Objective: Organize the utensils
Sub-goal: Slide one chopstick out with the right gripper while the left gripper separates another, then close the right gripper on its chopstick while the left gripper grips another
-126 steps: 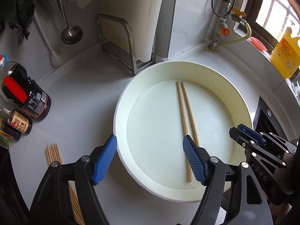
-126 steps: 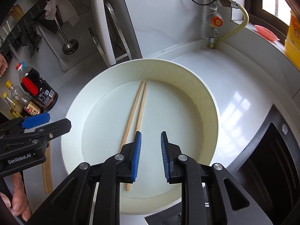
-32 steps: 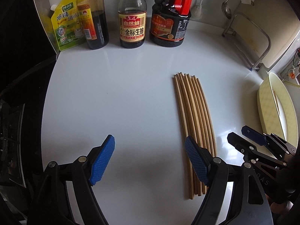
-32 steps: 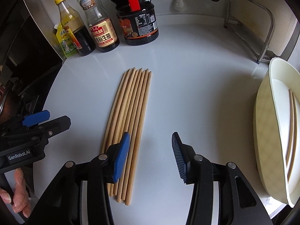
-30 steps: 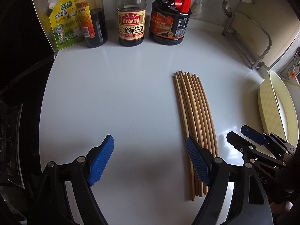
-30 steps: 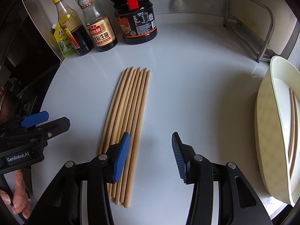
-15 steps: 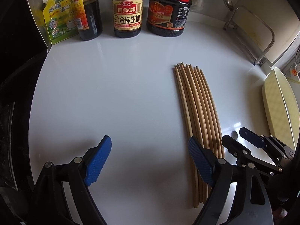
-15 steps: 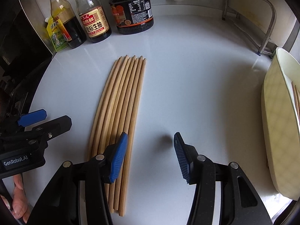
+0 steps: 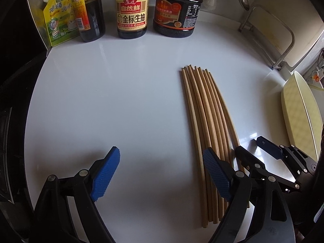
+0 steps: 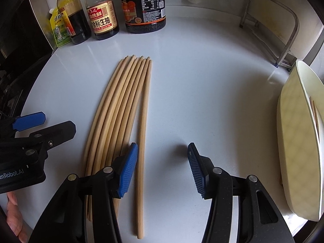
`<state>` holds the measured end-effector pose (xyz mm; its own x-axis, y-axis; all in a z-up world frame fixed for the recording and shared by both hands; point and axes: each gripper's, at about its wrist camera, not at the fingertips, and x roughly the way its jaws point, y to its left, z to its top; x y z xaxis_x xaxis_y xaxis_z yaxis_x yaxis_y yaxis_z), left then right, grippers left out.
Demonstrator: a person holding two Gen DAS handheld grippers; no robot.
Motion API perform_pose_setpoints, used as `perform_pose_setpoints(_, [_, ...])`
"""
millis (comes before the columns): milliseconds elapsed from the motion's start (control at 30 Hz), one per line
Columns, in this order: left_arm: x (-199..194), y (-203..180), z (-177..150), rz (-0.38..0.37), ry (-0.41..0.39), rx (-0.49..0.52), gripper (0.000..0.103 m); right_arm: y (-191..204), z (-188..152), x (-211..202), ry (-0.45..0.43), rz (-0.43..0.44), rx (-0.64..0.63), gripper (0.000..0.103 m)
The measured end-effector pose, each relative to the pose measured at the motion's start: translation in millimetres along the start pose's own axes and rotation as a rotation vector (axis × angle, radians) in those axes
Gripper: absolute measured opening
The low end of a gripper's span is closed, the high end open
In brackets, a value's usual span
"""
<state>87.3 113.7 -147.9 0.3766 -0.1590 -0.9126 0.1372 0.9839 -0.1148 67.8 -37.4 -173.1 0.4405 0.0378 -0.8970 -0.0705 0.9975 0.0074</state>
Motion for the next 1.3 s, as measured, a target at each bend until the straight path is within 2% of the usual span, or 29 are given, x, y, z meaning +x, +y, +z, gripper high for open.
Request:
perform_pose_setpoints(333, [12,-7,-1,0.022,0.018,0.015,0.083,-17,0,0,-0.004,-0.032,0.014,0.049])
perform_pose_setpoints(967, [23,-8,-2,0.072,0.033,0.016,0.086,-24,-1,-3,-0.009,-0.025,0.024,0.049])
perform_pose_setpoints(1033, [25,-8,-1,0.104,0.033,0.028,0.088,-22,-1,-3,-0.01,-0.027,0.019,0.049])
perform_pose_setpoints(1233, [28,1,2,0.117,0.032,0.01,0.097,-21,0,0,-0.015,-0.049,0.0,0.049])
perform_pose_setpoints(1300, [28,1,4,0.118,0.029,0.012,0.097,-21,1,1,-0.02,-0.047,-0.003,0.049])
